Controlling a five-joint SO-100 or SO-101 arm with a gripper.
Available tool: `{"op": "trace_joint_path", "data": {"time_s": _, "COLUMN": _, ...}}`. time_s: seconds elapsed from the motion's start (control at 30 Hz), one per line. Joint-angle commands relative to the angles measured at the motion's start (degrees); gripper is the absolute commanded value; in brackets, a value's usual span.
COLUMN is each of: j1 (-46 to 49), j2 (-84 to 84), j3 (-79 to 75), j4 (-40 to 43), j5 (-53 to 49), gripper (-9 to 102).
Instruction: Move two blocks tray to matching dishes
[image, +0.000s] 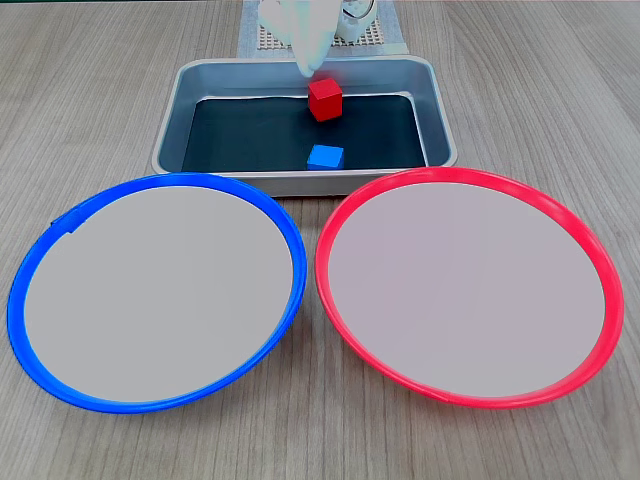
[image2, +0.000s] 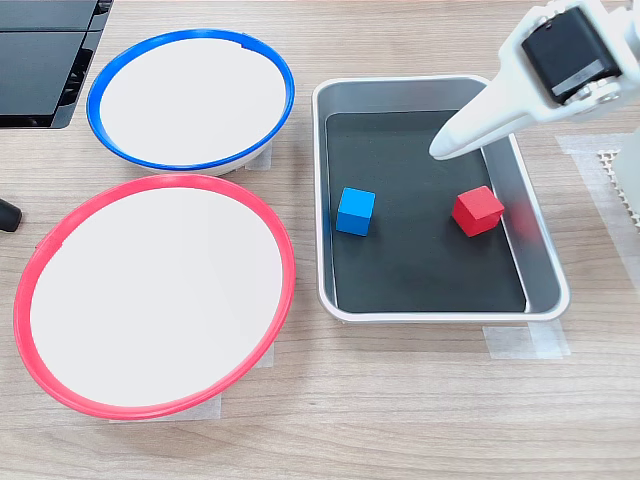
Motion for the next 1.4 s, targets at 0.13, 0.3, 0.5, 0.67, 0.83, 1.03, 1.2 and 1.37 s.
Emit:
{"op": "trace_joint_path", "data": {"time_s": 0.13, "j1": 0.7, "j2": -30.7, "j3": -27.1, "j4": 25.6, "j5": -55.8, "gripper": 6}}
{"op": "trace_joint_path", "data": {"time_s": 0.3, "j1": 3.0, "j2": -44.3, "j3": -36.2, "j4": 28.0, "j5": -67.9, "gripper": 22}}
{"op": "trace_joint_path", "data": {"time_s": 0.5, "j1": 6.3, "j2": -44.7, "j3": -24.5, "j4": 13.5, "j5": -77.0, "gripper": 25}}
{"op": "trace_joint_path", "data": {"time_s": 0.67, "j1": 6.9, "j2": -48.5, "j3": -18.2, "j4": 3.4, "j5": -78.4, "gripper": 25}}
{"op": "trace_joint_path", "data": {"time_s": 0.83, "j1": 4.5, "j2": -50.5, "j3": -17.2, "j4": 2.1, "j5": -76.8, "gripper": 23}}
{"op": "trace_joint_path", "data": {"time_s": 1.03, "j1": 2.8, "j2": -50.7, "j3": -17.7, "j4": 1.7, "j5": -73.2, "gripper": 0}}
{"op": "trace_joint_path", "data": {"time_s": 1.2, "j1": -3.0, "j2": -55.3, "j3": -35.7, "j4": 12.0, "j5": -59.1, "gripper": 0}}
{"op": "trace_joint_path", "data": {"time_s": 1.37, "j1": -9.0, "j2": -70.4, "j3": -64.5, "j4": 11.1, "j5": -32.3, "gripper": 0}}
